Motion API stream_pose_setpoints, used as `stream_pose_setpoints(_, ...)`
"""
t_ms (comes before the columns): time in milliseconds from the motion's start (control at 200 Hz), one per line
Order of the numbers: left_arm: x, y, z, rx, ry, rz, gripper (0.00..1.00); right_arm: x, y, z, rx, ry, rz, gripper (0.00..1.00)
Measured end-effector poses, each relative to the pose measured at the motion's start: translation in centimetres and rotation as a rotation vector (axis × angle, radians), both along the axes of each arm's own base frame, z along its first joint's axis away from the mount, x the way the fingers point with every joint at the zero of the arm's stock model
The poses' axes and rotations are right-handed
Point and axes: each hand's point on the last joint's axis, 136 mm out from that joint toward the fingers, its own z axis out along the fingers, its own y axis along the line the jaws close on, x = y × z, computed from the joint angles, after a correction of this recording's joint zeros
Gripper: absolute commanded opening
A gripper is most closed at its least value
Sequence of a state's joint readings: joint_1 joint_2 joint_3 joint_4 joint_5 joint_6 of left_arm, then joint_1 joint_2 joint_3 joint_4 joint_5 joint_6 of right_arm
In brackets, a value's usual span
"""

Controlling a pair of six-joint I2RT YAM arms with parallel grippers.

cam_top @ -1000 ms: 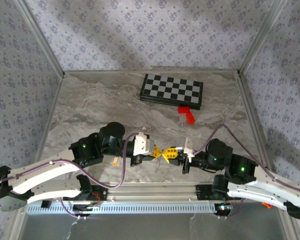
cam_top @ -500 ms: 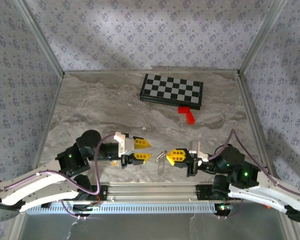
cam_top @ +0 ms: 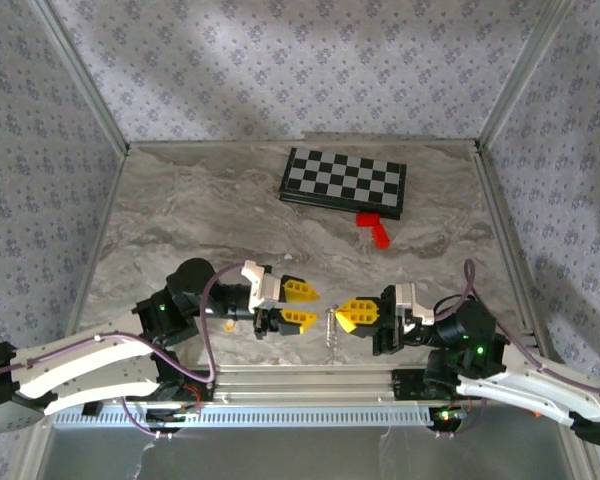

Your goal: Put the keys on the keyring

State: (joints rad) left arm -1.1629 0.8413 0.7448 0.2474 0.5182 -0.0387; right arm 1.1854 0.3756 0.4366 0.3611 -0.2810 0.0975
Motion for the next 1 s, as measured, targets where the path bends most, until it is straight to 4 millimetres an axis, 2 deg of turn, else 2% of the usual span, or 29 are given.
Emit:
stream_pose_setpoints(190, -0.6, -0.6, -0.3, 0.003, 0.001, -0.033, 0.35, 0.1, 0.2, -0.2, 0.006, 0.0, -0.003, 0.0)
stream_pose_setpoints(535, -0.4, -1.4, 0.2, -0.002, -0.002, -0.043, 0.25, 0.2, 0.4, -0.7, -0.001, 0.002, -0.004, 0.0)
stream_pose_setpoints(635, -0.4, -1.6, 0.2, 0.0, -0.001, -0.047, 0.19, 0.2, 0.4, -0.8, -0.002, 0.003, -0.005, 0.0)
stream_pose_setpoints(815, -0.4, -1.9, 0.1, 0.004, -0.005, -0.054, 0.0, 0.4, 0.4, -0.8, 0.0, 0.005, -0.012, 0.0)
stream_pose_setpoints(970, -0.4, -1.9, 0.1, 0.014, -0.008, -0.047, 0.0, 0.6, 0.3, -0.8, -0.005, 0.009, -0.026, 0.0)
stream_pose_setpoints(1000, -0.2, -1.9, 0.0, 0.025, -0.011, -0.038, 0.0, 0.7, 0.4, -0.9, -0.012, 0.012, -0.033, 0.07)
